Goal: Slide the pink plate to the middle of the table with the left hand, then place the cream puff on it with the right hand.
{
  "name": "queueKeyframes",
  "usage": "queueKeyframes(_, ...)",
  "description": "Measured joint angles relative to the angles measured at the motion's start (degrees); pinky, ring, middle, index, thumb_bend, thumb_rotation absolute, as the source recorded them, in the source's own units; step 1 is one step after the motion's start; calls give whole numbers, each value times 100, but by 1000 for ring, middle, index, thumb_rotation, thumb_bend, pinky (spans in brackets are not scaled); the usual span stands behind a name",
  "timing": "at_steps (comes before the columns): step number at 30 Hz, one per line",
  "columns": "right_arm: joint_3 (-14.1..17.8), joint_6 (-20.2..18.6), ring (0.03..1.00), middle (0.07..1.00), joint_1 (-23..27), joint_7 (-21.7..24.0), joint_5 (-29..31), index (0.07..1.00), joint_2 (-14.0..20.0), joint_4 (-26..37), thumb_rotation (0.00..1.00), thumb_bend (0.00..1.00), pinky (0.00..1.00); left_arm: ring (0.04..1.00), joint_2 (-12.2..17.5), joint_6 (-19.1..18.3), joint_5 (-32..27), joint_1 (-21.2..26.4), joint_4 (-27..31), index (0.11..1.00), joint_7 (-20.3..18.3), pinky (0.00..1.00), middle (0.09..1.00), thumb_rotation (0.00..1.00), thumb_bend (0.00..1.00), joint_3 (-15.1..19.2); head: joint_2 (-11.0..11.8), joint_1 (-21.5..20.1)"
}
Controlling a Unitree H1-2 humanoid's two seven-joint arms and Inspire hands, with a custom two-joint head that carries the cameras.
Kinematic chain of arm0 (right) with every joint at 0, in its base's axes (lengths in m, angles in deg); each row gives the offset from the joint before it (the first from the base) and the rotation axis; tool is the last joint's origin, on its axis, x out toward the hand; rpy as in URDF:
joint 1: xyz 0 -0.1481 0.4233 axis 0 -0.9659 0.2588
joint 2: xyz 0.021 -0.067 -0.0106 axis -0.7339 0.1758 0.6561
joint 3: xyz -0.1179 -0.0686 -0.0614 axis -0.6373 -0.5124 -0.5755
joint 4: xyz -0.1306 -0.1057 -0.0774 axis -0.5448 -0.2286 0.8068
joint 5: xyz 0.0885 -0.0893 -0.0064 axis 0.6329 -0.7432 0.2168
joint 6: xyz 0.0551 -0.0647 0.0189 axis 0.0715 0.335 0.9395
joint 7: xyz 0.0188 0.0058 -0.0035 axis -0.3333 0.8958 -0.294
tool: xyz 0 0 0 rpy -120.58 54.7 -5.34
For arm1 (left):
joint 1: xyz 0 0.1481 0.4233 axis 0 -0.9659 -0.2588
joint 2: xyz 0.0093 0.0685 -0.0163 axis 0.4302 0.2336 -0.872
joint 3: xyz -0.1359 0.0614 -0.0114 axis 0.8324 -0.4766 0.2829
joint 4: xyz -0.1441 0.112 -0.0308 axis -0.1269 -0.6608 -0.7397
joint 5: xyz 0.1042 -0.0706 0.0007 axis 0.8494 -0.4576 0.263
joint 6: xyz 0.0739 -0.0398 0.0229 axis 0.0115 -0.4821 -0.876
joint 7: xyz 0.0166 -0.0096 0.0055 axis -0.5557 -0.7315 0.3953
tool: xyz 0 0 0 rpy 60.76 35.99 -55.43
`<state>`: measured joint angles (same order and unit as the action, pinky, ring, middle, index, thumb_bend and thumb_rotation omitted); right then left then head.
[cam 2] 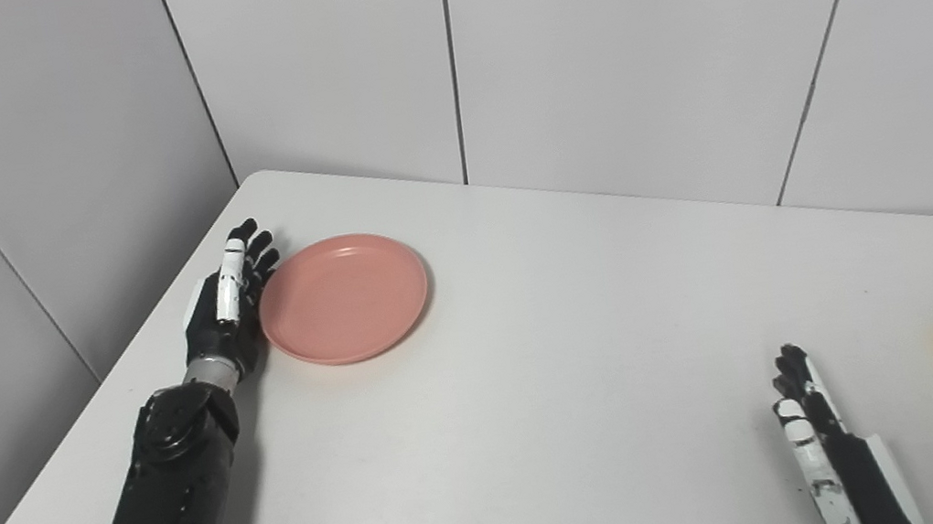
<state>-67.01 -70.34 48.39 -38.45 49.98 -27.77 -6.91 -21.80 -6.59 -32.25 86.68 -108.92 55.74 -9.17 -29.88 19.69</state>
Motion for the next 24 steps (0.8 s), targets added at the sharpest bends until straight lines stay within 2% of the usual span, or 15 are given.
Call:
queueKeyframes(6,-1,-5,1000,1000,0,-5,21,1000,-2,6,1000,190,1000,980,-82,-138,-15,-19,153,953,-9,996,979,1000,386,-82,-44,-44)
queueKeyframes(24,-22,-77,1000,1000,-17,-24,19,1000,-3,86,1000,213,1000,983,-231,-139,-81,-12,150,961,-70,996,975,1000,361,-218,-167,-264)
